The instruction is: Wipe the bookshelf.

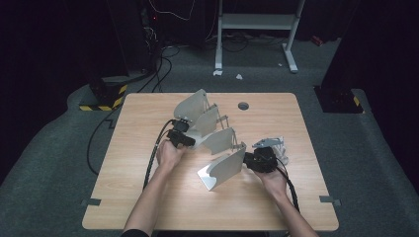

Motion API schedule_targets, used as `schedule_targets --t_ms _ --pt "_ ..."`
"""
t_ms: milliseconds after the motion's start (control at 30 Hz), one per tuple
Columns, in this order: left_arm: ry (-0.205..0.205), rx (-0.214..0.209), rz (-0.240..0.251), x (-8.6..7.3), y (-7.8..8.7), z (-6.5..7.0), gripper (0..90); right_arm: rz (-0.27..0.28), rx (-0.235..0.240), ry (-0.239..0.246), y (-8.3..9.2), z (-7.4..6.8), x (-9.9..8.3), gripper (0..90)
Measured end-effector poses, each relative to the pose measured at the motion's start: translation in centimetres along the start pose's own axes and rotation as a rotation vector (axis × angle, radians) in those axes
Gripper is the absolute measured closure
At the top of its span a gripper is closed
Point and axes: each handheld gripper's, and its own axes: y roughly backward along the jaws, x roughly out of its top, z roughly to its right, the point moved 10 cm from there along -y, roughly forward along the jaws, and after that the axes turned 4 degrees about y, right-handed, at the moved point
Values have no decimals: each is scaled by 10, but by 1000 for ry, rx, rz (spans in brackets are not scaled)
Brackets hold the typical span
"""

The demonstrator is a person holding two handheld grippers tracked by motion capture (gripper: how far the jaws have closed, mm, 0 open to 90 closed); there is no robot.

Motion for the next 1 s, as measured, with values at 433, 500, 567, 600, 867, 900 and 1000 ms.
schedule_targets --t_ms 433,500,567,600,867,900,1000 --pt "8 2 20 2 -2 11 421 -2 3 -2 3 -5 -2 706" --pt "17 8 20 -3 1 7 417 0 3 1 2 -5 -2 705" --pt "27 20 21 -8 4 3 417 -1 6 -3 1 -4 -2 707" --pt "43 7 17 -10 4 2 412 -2 6 -2 1 -5 -2 708" --pt "55 11 13 -6 2 -5 409 -6 6 17 1 -8 -3 711" --pt "58 9 6 -5 2 -5 399 -4 8 21 1 -9 -3 711" --pt "59 10 8 -3 0 -5 399 -6 13 24 0 -11 -3 712"
